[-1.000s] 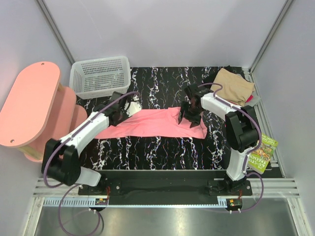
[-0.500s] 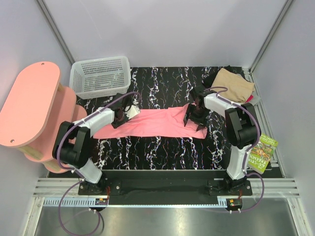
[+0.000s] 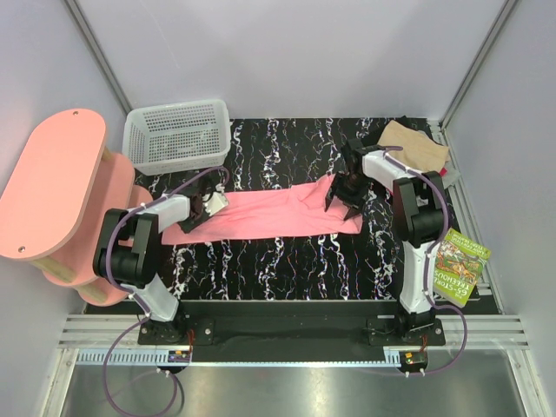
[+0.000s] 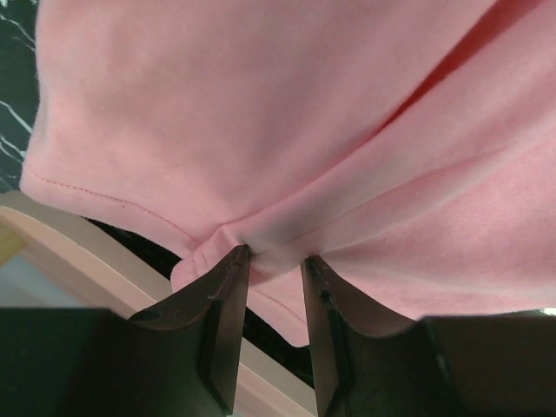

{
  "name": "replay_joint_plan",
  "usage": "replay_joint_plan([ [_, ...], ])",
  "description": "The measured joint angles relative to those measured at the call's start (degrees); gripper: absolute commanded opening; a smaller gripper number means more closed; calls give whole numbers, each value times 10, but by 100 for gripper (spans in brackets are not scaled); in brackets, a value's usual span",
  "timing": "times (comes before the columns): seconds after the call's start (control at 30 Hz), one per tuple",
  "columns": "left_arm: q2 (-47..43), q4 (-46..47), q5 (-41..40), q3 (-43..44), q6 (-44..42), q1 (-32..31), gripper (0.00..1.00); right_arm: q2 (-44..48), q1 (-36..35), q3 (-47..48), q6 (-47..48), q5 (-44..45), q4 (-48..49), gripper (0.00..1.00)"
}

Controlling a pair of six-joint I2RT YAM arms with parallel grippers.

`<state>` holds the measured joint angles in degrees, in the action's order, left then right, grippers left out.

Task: Fold and stack the t-shirts
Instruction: Rotate the tshirt 90 degrees

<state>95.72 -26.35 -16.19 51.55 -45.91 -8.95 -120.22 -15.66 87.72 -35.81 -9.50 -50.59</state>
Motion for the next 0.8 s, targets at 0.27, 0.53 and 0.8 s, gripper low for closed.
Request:
replay_joint_plan([
  [0.27,-5,28,-16,-16,-2,-3,36,-104,25,171,17,-38,-27,71],
  [0.53,-94,-83,19,-70,39,-73,37,-226,50,377,26,-95,-48,68],
  [0.8,-118,-280,170,-6,99,-140,38,-350,68,591,22,-156,-74,67],
])
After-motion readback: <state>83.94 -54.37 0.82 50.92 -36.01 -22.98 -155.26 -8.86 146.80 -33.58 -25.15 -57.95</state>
